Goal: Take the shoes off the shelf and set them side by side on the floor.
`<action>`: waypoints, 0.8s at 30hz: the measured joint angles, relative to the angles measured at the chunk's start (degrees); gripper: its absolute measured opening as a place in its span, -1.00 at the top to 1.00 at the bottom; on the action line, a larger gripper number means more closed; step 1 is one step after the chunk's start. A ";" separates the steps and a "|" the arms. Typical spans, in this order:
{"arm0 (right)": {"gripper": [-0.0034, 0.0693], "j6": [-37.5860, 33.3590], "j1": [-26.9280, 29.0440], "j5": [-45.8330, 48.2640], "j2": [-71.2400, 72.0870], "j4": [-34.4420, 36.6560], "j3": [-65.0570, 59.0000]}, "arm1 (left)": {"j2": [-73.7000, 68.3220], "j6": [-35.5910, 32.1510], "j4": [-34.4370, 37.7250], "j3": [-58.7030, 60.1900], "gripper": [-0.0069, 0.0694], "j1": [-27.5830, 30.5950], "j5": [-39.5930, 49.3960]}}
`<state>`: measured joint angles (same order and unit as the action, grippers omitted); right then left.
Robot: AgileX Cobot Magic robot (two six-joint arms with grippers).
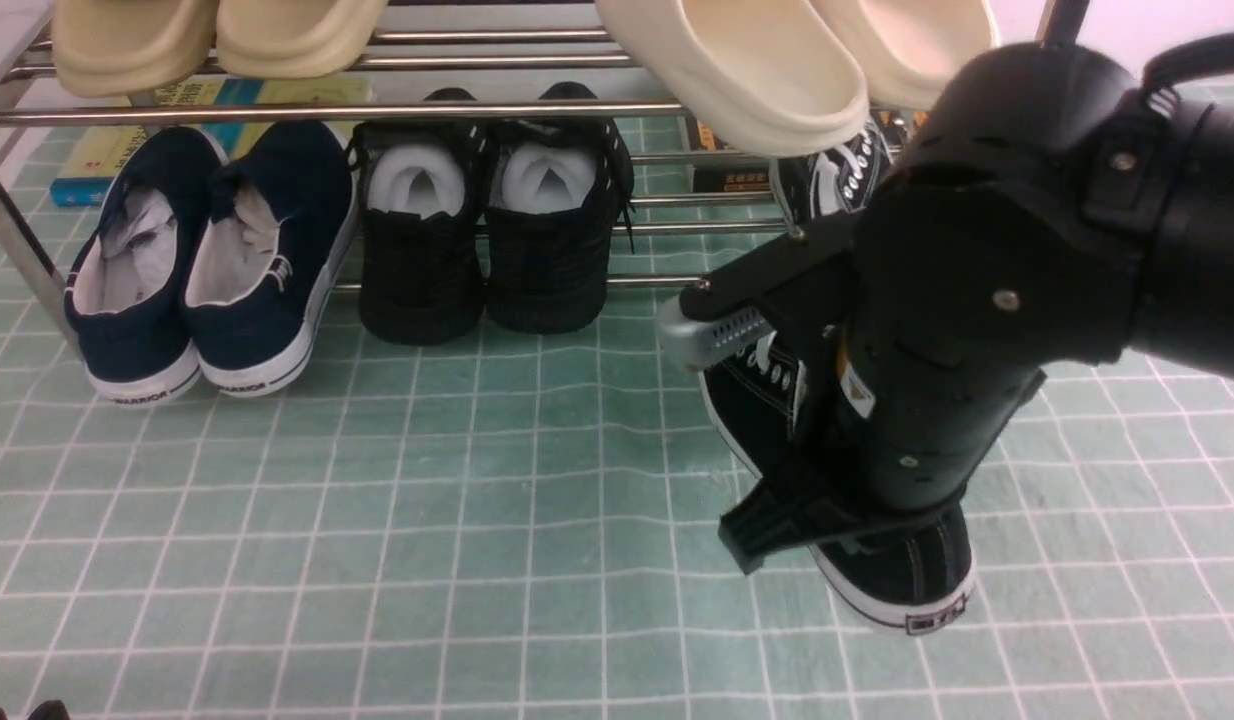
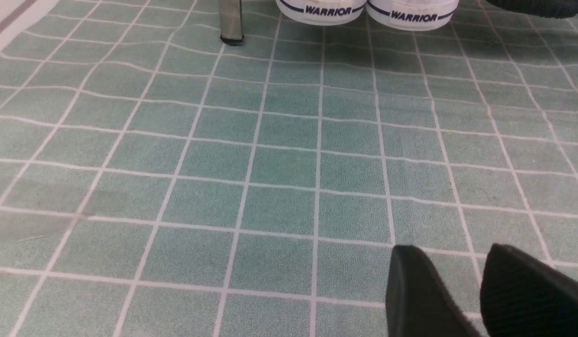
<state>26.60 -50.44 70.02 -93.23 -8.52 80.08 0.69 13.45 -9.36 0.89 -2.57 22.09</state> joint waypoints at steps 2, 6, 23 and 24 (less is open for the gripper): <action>0.88 0.68 0.00 -1.99 -0.28 0.79 -0.19 | 0.00 0.00 0.00 0.00 0.18 0.00 0.00; 0.88 1.59 0.00 -4.92 -0.60 2.33 -0.19 | 0.00 0.00 0.00 0.00 0.18 0.00 0.00; 0.87 7.66 -6.03 -4.77 -0.60 -1.40 -0.19 | 0.00 0.00 0.00 0.00 0.18 0.00 0.00; 0.87 8.24 -6.03 -5.06 -0.60 -2.30 -0.19 | 0.00 0.00 0.00 0.00 0.18 0.00 0.00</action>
<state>34.84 -56.47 64.97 -93.84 -10.82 79.90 0.69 13.45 -9.36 0.89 -2.57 22.09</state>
